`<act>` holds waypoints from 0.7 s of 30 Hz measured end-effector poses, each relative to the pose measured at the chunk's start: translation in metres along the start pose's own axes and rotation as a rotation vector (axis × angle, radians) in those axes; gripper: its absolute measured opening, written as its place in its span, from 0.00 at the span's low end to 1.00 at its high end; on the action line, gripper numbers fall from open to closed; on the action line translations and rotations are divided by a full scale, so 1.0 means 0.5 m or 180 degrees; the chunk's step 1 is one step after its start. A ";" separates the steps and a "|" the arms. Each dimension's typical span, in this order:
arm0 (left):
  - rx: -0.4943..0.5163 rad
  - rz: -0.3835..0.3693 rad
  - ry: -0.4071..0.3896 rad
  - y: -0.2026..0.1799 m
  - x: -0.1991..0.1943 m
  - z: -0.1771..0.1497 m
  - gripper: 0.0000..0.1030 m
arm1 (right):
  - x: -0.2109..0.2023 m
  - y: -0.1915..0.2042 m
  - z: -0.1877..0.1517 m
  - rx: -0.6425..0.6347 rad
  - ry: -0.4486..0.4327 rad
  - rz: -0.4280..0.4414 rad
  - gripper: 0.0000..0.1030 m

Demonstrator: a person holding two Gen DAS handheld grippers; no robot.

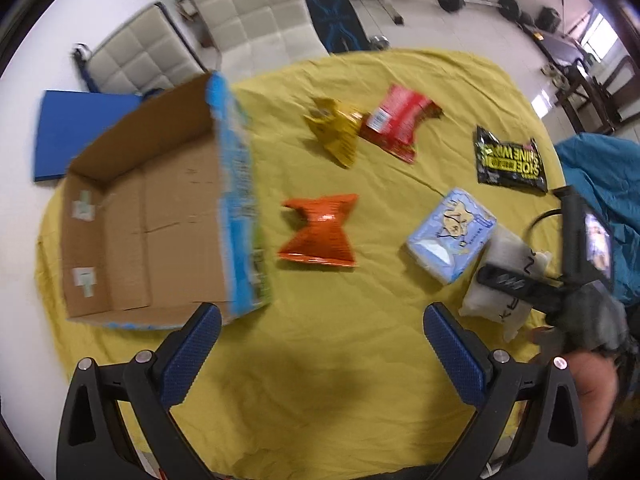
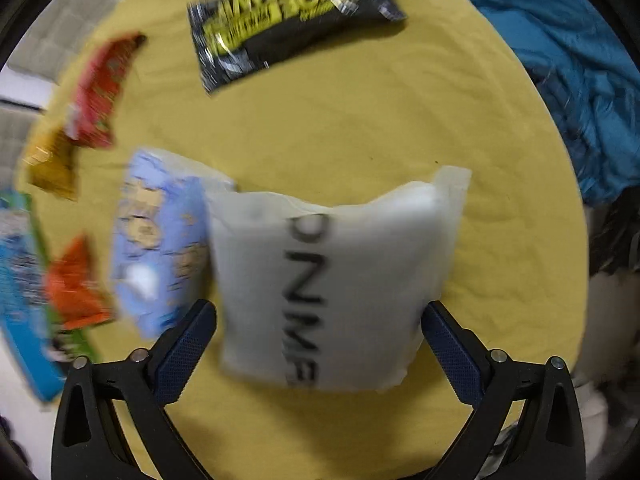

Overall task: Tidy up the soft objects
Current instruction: 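Grasp the blue tissue pack with the left tool while the right tool grasps the white NMAX pouch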

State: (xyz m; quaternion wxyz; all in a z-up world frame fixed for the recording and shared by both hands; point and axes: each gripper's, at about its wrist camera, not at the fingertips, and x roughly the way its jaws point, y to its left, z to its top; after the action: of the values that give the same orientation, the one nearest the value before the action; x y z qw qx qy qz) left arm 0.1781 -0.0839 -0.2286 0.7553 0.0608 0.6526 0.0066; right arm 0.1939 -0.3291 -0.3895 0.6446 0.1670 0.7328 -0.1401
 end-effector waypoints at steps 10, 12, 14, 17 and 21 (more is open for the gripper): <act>0.0527 -0.0570 0.0374 -0.131 0.125 0.094 1.00 | -0.002 -0.106 0.015 -0.0453 0.0078 0.0009 0.85; 0.0744 -0.0595 0.0491 -0.173 0.166 0.115 1.00 | -0.009 -0.117 0.038 -0.0478 0.0091 -0.0040 0.85; 0.0941 -0.0612 0.0614 -0.213 0.209 0.130 1.00 | -0.024 -0.139 0.051 -0.0502 0.0123 -0.0043 0.85; 0.1192 -0.0649 0.0793 -0.258 0.267 0.142 1.00 | -0.032 -0.150 0.066 -0.0570 0.0220 -0.0021 0.87; 0.1390 -0.0530 0.0967 -0.286 0.330 0.145 0.89 | -0.021 -0.153 0.085 -0.0616 0.0296 -0.0002 0.90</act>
State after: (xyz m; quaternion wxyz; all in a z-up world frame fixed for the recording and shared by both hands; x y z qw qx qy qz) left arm 0.2641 -0.2173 -0.3952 0.6158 0.1666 0.7470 -0.1872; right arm 0.2009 -0.4170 -0.3855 0.6230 0.1100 0.7720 -0.0610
